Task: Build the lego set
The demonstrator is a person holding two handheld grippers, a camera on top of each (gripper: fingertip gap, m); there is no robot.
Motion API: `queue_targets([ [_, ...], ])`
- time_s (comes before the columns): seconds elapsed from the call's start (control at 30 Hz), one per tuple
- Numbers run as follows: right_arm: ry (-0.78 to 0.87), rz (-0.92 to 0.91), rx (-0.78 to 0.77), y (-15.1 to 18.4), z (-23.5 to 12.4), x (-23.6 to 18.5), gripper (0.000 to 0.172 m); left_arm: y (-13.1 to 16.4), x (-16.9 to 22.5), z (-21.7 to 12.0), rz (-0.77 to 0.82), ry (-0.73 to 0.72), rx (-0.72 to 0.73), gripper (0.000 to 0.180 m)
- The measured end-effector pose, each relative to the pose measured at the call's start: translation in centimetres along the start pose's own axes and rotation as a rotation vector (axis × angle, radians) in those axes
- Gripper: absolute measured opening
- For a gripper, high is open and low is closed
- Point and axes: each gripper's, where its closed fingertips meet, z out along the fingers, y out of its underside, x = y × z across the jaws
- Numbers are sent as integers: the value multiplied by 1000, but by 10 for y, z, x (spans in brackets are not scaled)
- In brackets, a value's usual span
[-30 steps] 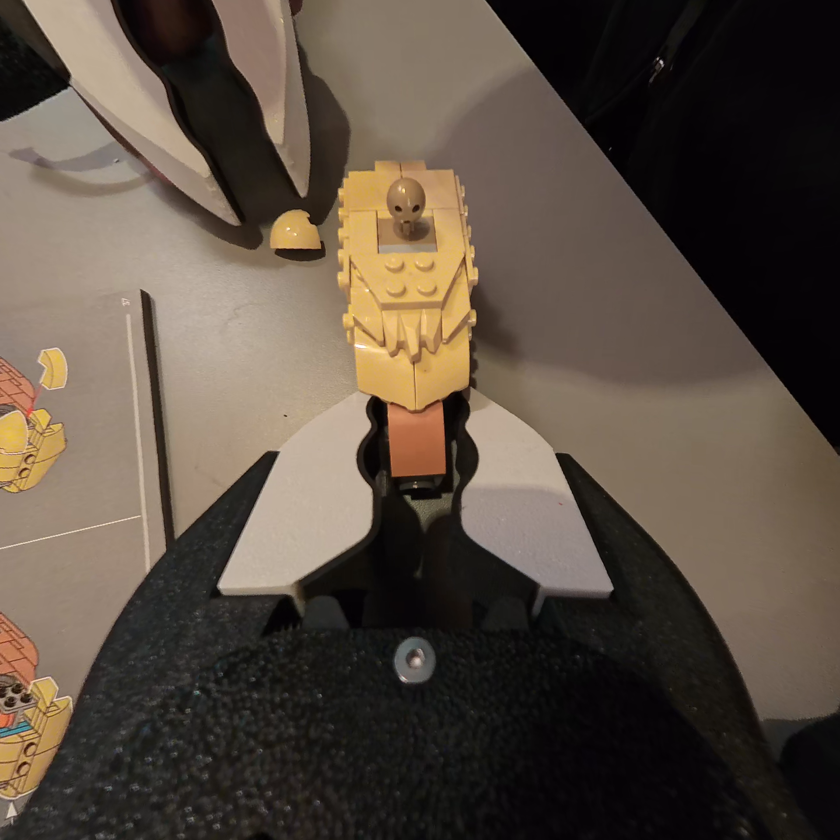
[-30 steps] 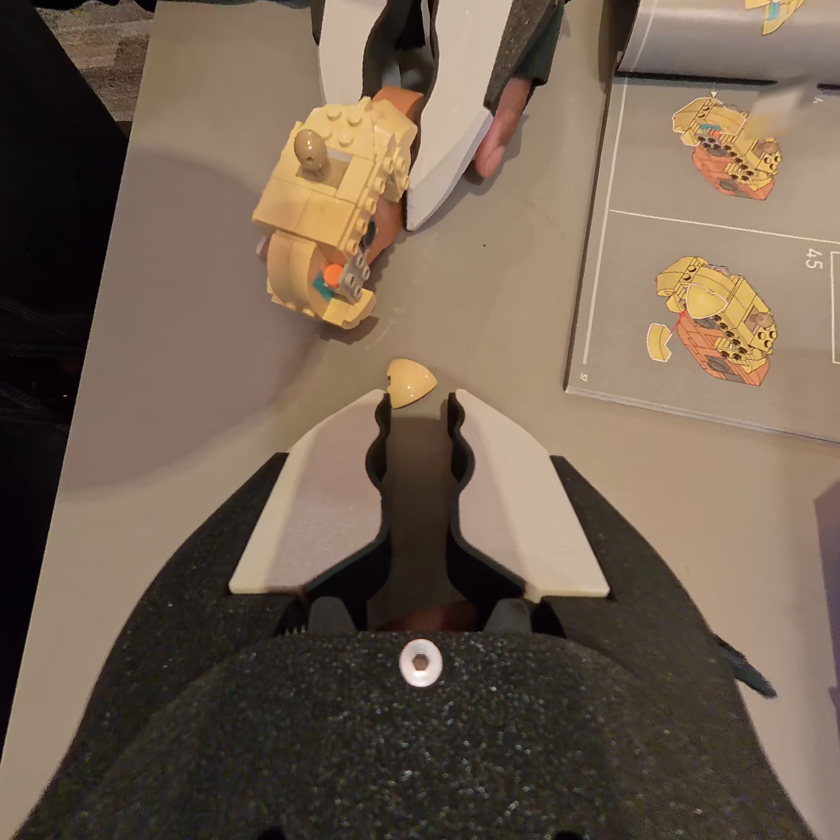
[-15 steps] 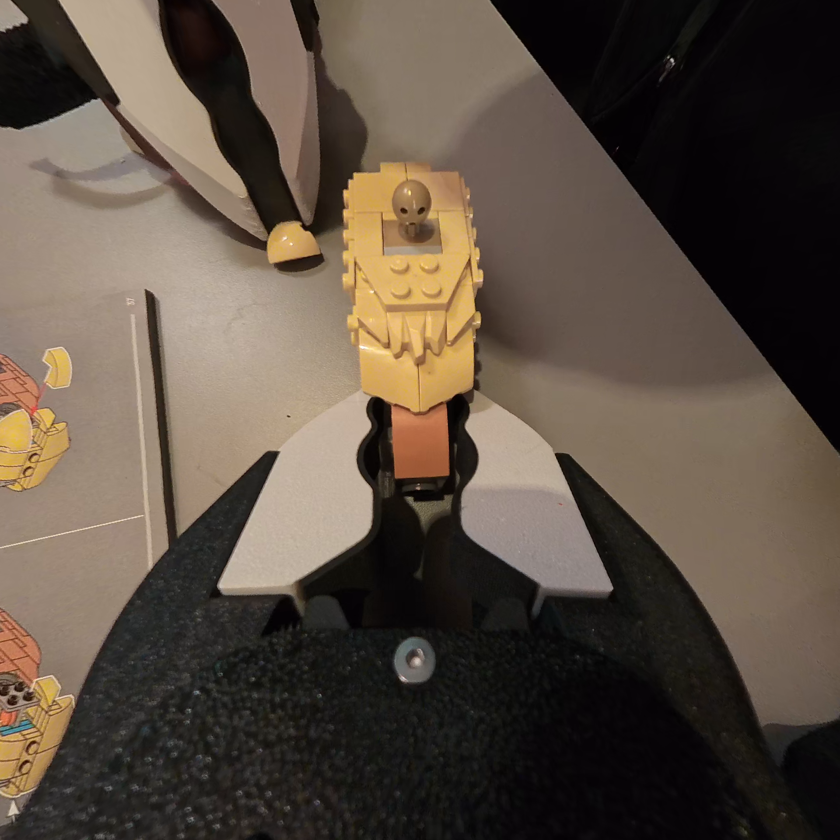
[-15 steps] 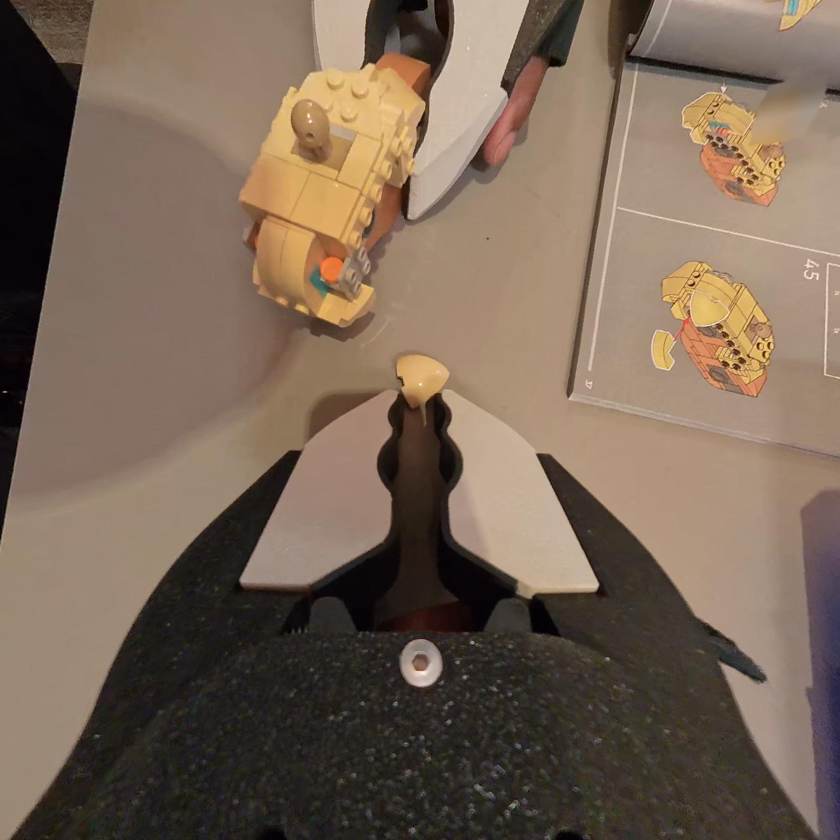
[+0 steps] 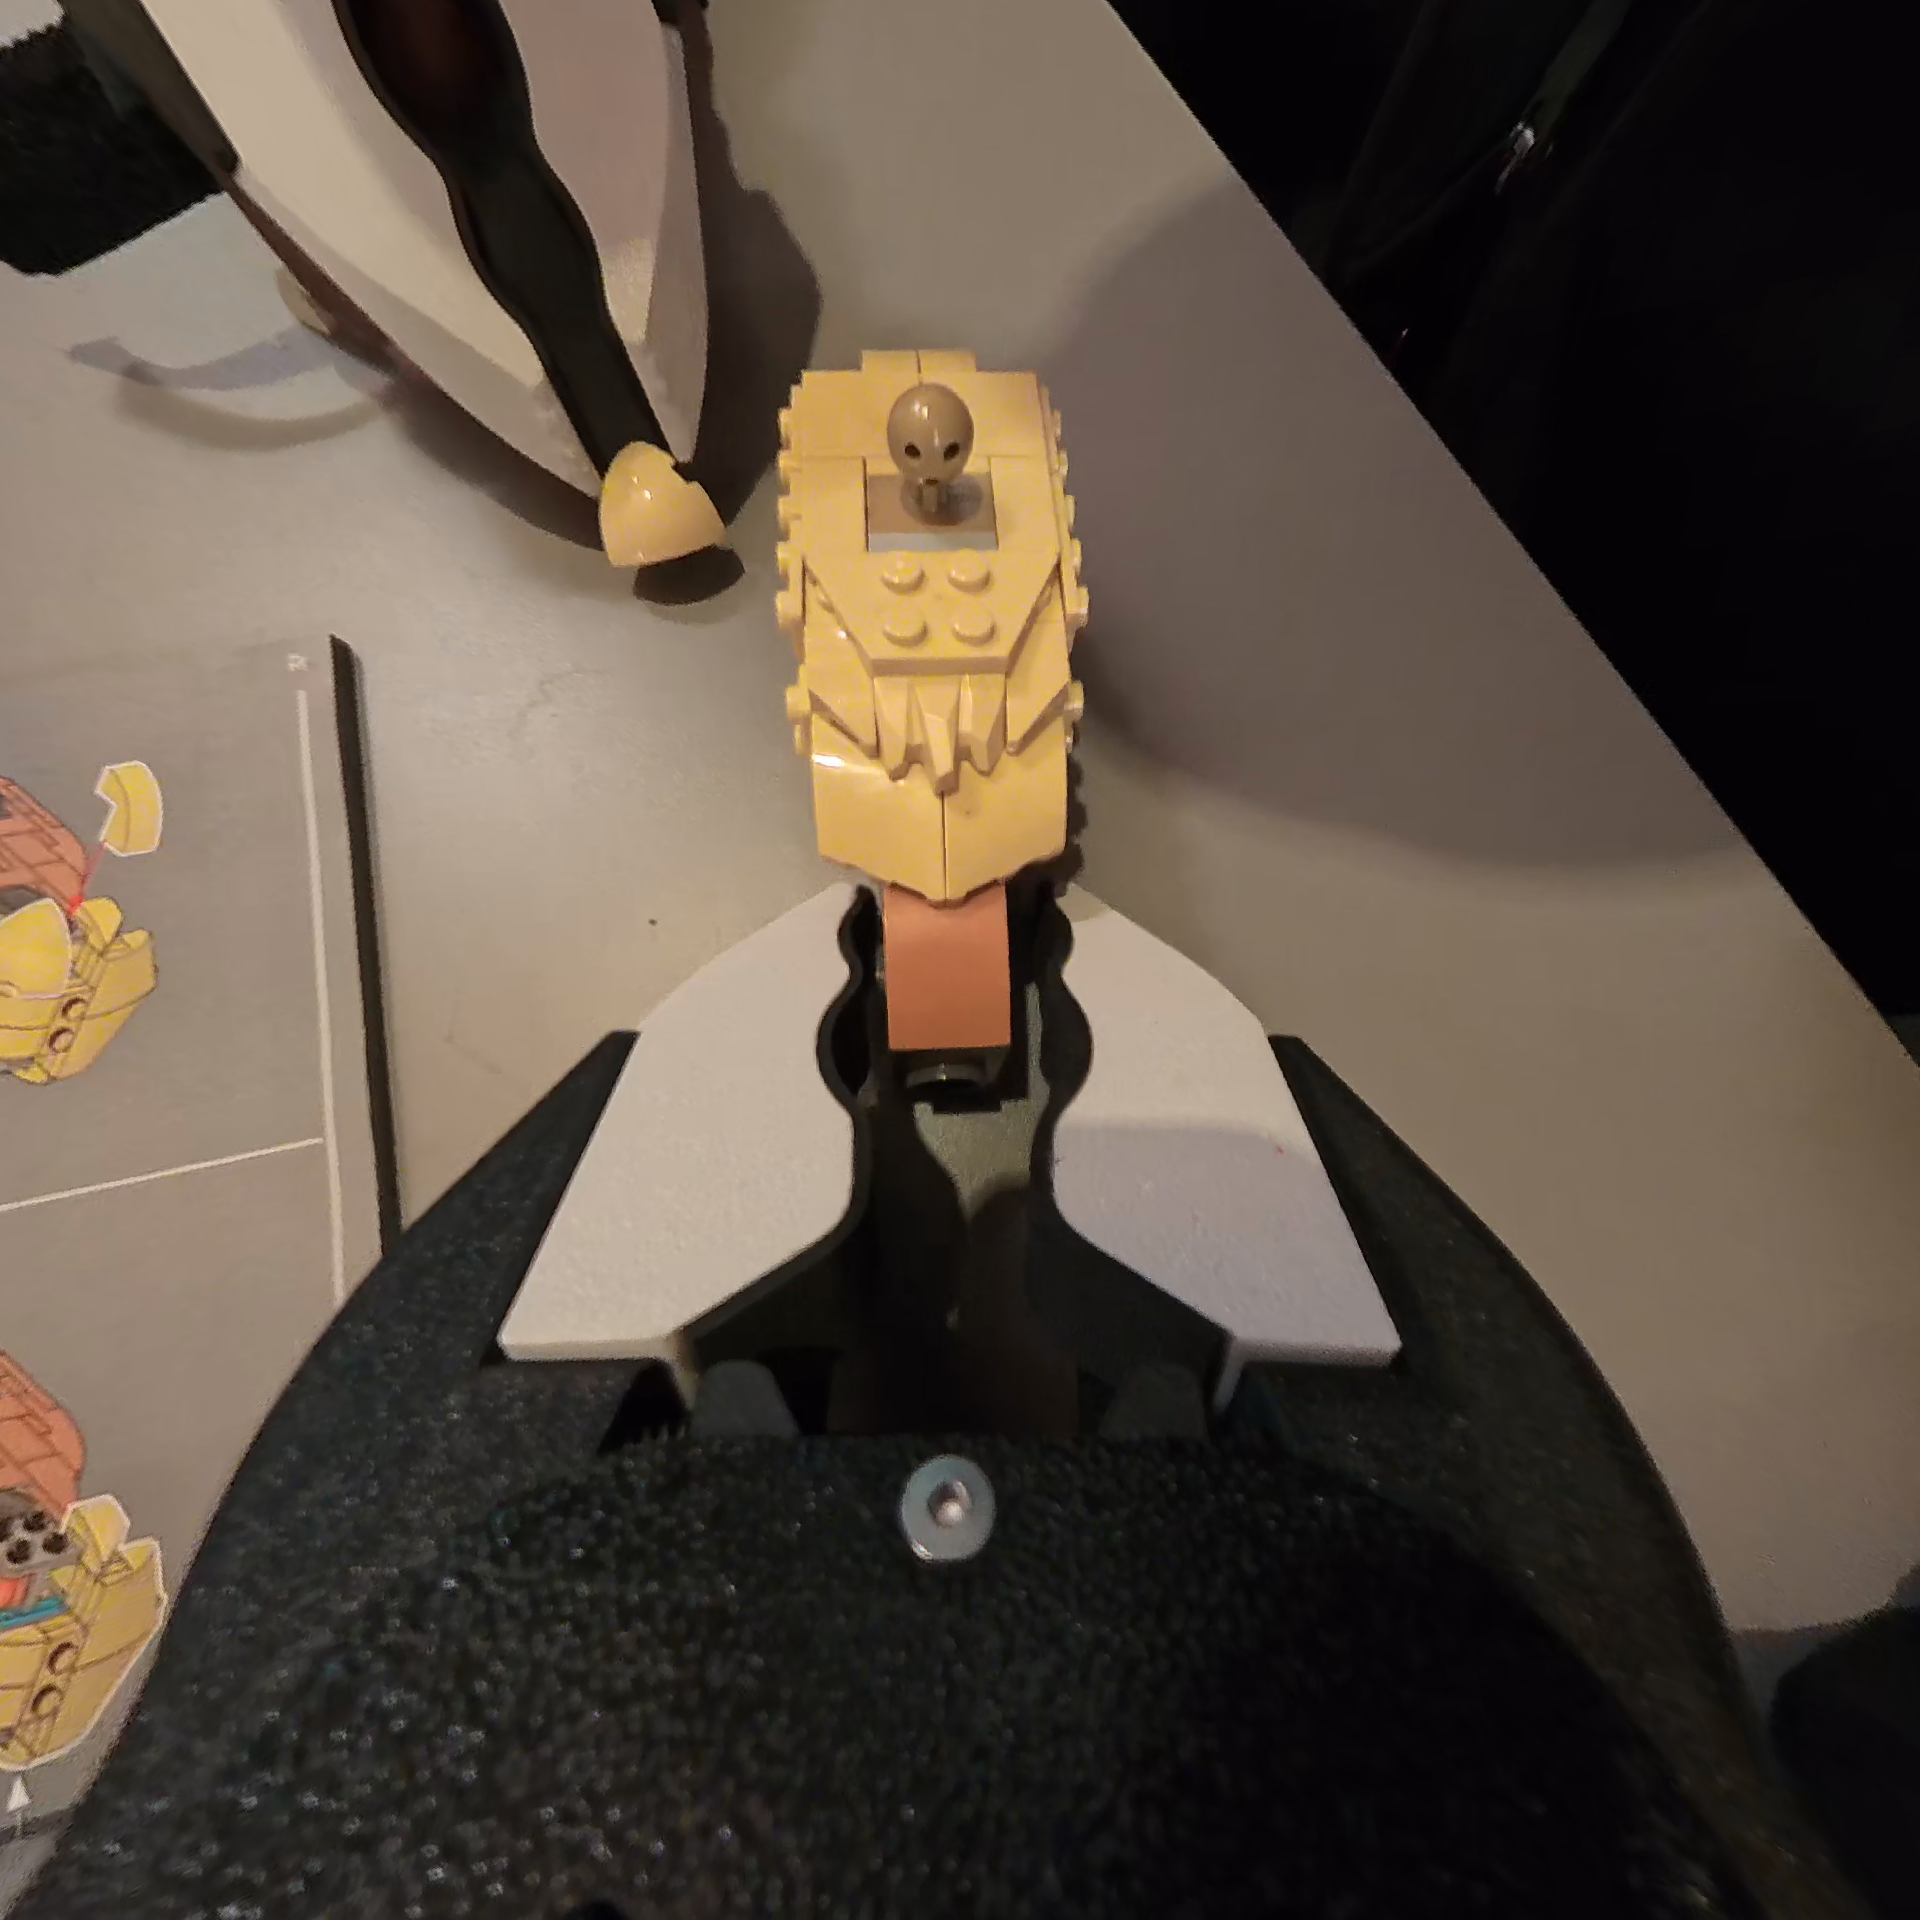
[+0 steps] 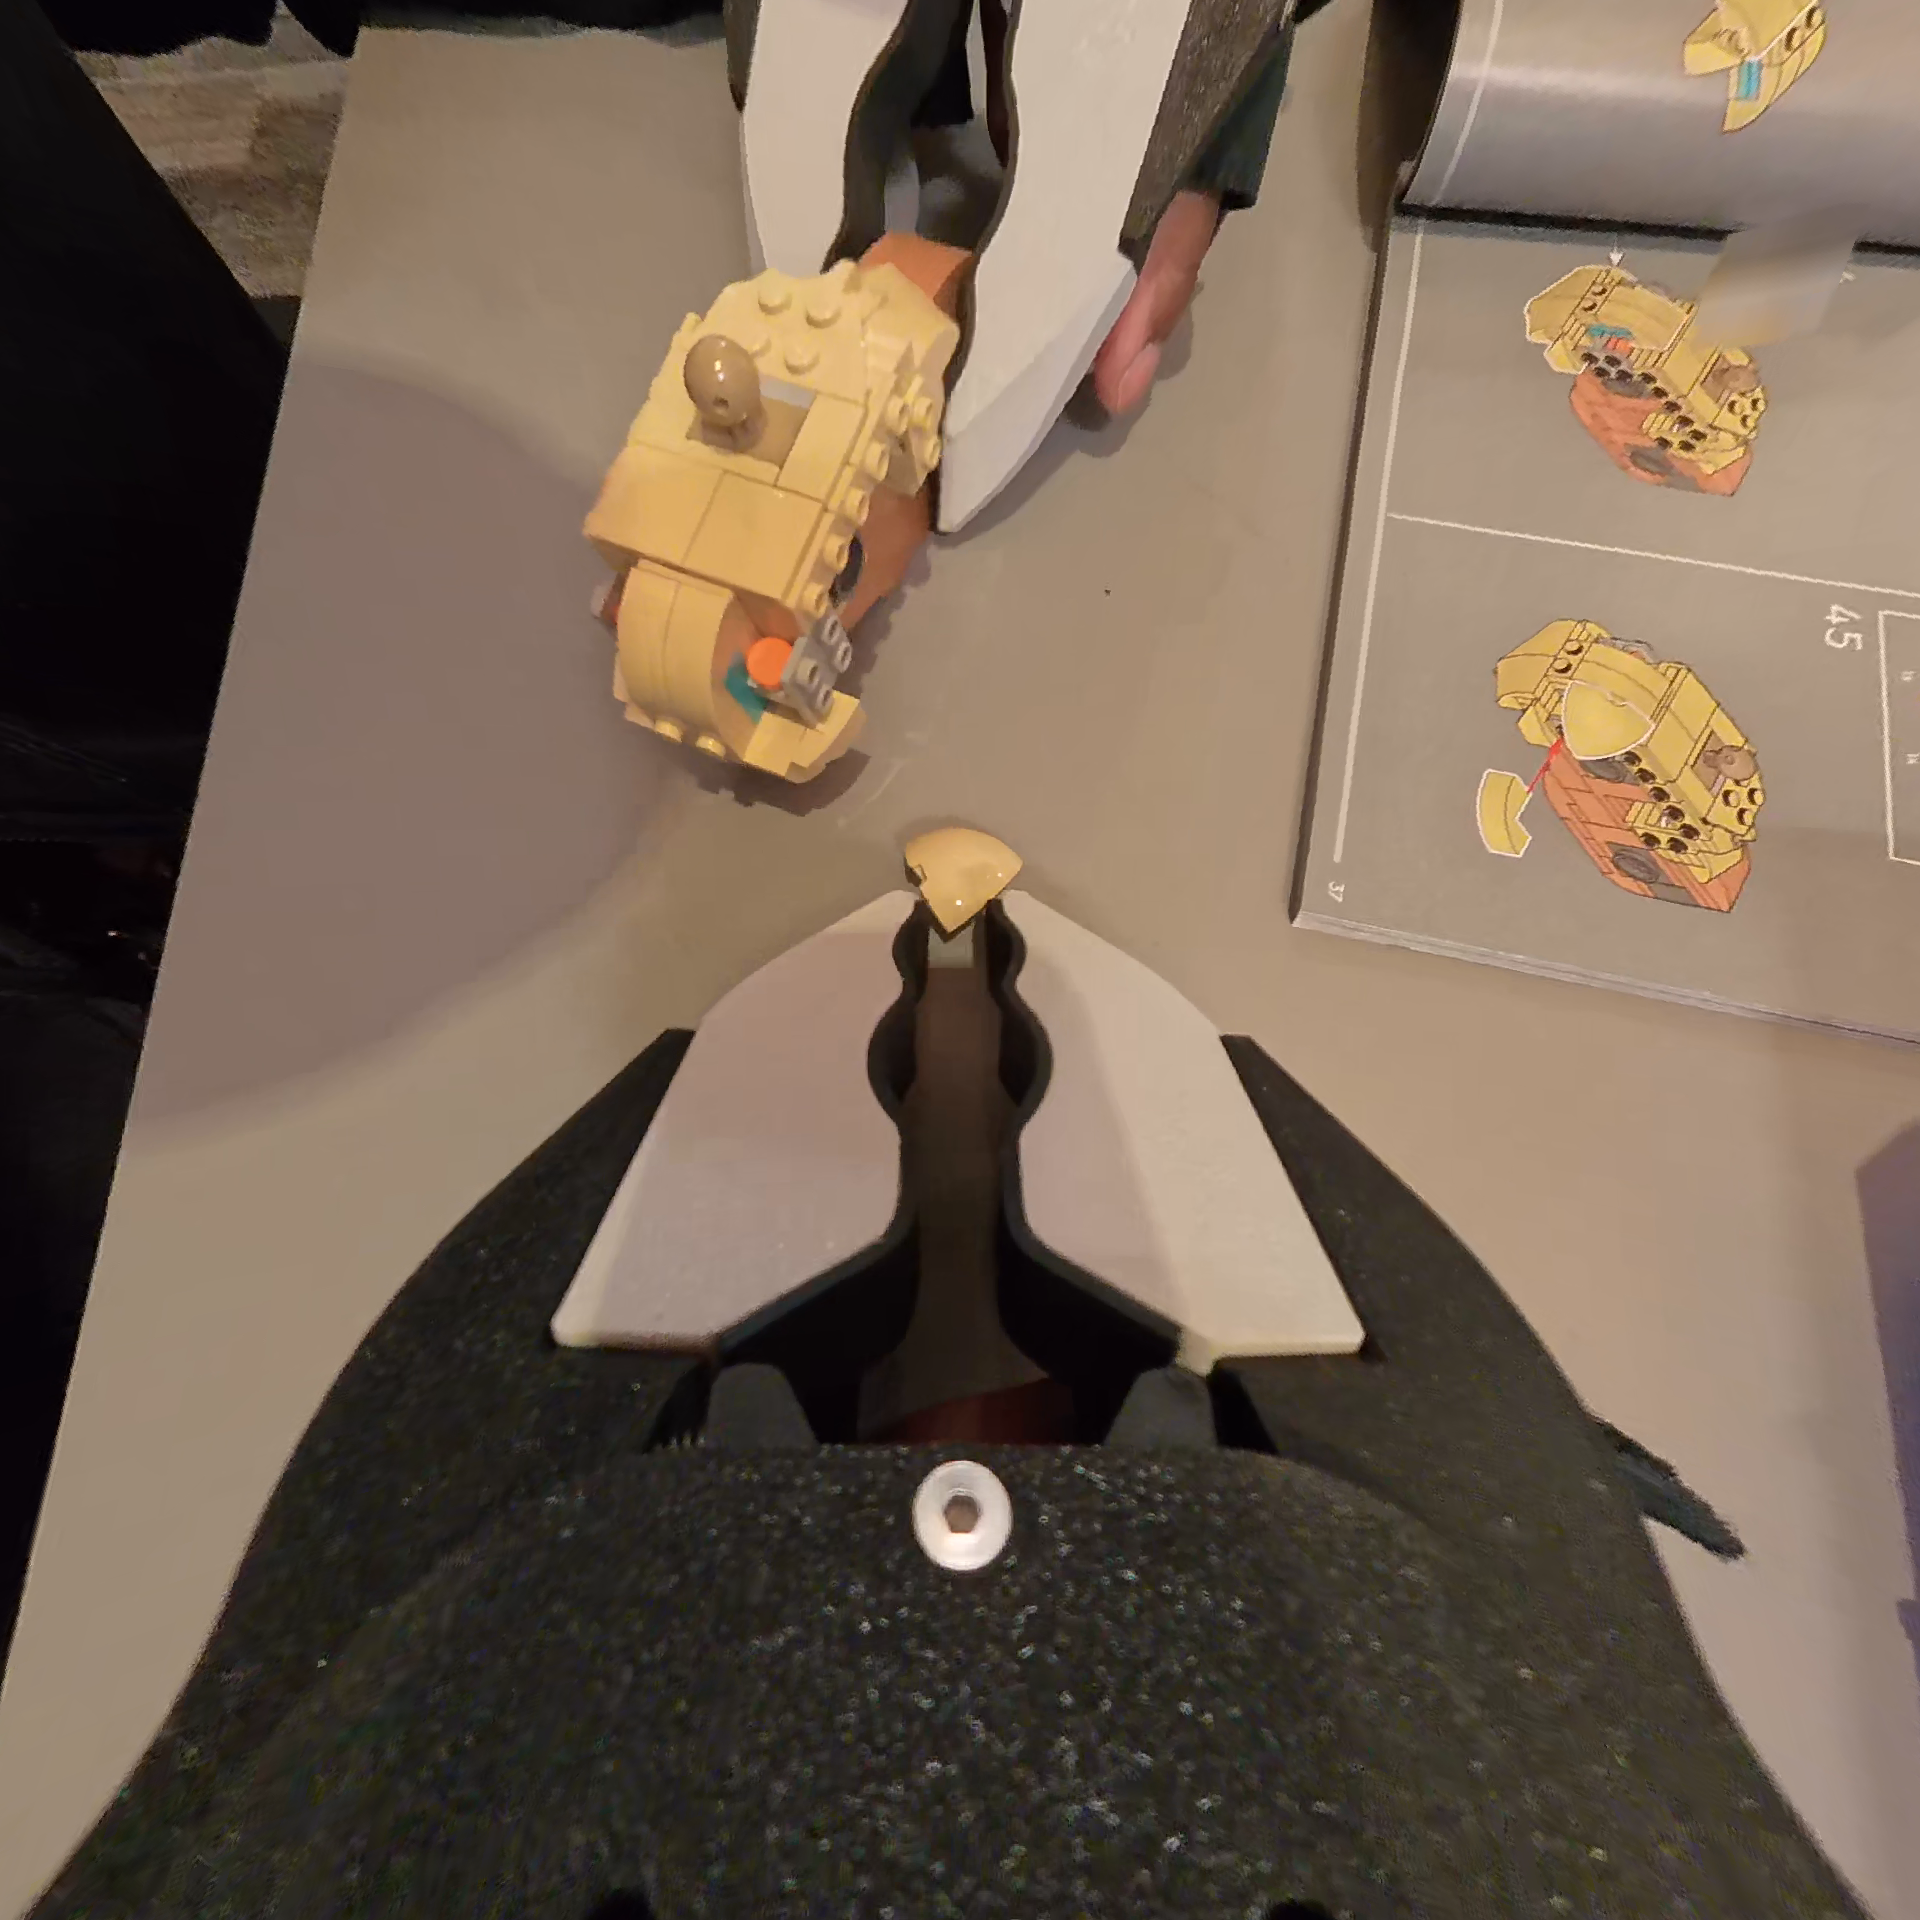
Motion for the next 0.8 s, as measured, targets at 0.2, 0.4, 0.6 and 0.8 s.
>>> queue_targets([
  [0.2, -53, 86, 100, -13, -9, 1, 10, 4, 3, -12, -32, -2, 5, 30],
  [0.4, -121, 214, 232, -29, -21, 6, 10, 0, 4, -33, -53, -45, 37, 32],
  [0.6, -192, 325, 352, -46, -30, 6, 10, -24, -4, -54, -15, -132, 182, 33],
  [0.8, -225, 432, 474, -61, -36, 12, 9, -68, -37, -61, 23, -330, 383, 36],
])
